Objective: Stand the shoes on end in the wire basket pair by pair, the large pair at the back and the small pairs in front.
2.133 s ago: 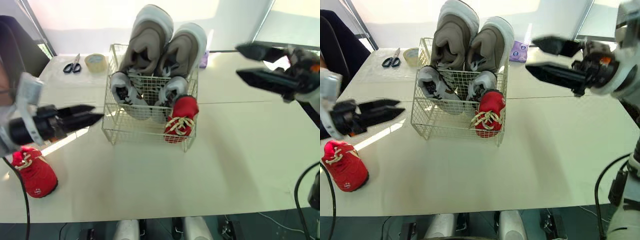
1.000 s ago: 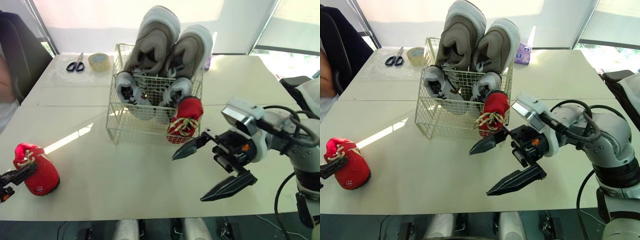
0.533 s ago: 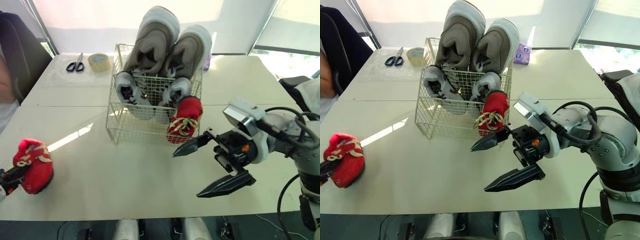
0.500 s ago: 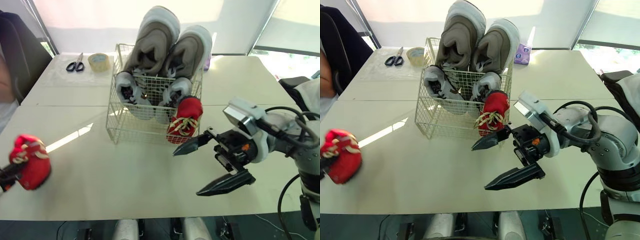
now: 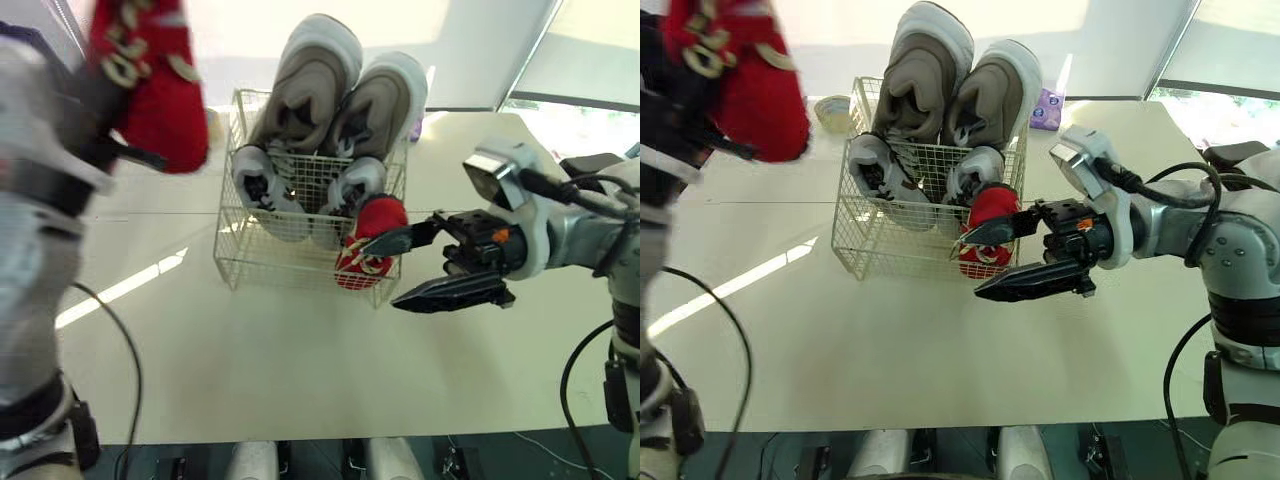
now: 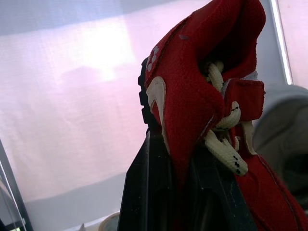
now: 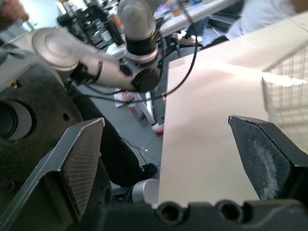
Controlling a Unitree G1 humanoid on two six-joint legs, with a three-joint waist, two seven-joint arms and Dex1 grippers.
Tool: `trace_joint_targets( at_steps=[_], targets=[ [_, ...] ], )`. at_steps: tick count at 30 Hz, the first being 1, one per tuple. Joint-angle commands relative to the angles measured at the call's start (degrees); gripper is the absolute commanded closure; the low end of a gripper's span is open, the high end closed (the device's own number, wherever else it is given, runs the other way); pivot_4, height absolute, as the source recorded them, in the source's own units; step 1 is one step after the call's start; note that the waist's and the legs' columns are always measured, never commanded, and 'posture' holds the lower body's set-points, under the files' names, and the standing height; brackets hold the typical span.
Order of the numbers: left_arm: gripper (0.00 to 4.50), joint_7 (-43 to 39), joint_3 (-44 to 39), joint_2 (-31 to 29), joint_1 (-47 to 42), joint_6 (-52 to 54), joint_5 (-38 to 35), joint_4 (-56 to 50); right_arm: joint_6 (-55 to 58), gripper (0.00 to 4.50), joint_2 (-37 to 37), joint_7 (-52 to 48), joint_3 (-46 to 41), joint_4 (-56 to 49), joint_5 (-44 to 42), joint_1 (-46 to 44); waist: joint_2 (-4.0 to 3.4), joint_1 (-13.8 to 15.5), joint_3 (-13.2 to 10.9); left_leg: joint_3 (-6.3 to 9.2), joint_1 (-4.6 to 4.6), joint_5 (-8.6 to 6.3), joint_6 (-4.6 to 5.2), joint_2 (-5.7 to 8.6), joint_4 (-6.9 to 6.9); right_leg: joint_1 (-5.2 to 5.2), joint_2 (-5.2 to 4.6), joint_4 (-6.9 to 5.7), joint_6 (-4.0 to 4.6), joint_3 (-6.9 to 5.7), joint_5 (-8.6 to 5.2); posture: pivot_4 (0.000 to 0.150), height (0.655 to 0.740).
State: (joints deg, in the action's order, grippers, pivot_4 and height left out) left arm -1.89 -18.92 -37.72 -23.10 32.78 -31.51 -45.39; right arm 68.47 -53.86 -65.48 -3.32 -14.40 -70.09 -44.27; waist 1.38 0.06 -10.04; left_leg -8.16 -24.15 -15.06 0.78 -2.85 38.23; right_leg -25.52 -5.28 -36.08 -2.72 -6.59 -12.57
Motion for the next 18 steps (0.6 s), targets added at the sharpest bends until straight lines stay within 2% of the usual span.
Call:
trace_joint_targets(
  at_steps=[1, 4, 9, 18],
  targets=[
    [4.48, -0.92, 6.41, 3.98, 3.45, -11.66, 10.35, -0.80, 2.92, 0.00, -3.78, -1.32, -3.31, 2.46, -0.92, 0.28, 0.04, 0.42, -0.02, 0.03, 0.01, -0.03, 0.05, -0.02, 0.02, 0.01, 0.09, -0.01, 0.00, 0.00, 0.00, 0.150, 0.7400],
    [4.48, -2.40, 12.68, 8.20, 6.66, -18.73, 16.39, 1.56, 4.69, 0.00, -6.74, -1.72, -5.16, 2.62, -0.97, 3.34, 0.05, 1.08, 0.00, 0.18, 0.08, -0.16, 0.28, -0.08, 0.09, 0.17, 0.16, 0.00, 0.03, -0.02, -0.01, 0.150, 0.7400],
    [4.48, -3.96, 17.49, 12.93, 10.99, -30.52, 24.68, 7.16, 7.35, 0.00, -9.92, -0.11, -10.73, 1.93, -2.83, 9.77, 0.03, 1.94, 0.01, 0.19, 0.02, -0.23, 0.43, -0.10, 0.28, 0.20, 0.12, 0.01, 0.02, -0.02, -0.01, 0.150, 0.7400],
    [4.48, -9.23, 22.88, 19.72, 13.57, -44.31, 27.94, 22.21, 9.20, 0.00, -9.75, 4.86, -15.54, 1.05, -6.03, 12.51, -0.05, 2.16, 0.05, 0.24, -0.23, -0.38, 0.68, -0.24, 0.90, 0.22, 0.14, -0.04, 0.02, -0.11, -0.01, 0.150, 0.7400]
  ],
)
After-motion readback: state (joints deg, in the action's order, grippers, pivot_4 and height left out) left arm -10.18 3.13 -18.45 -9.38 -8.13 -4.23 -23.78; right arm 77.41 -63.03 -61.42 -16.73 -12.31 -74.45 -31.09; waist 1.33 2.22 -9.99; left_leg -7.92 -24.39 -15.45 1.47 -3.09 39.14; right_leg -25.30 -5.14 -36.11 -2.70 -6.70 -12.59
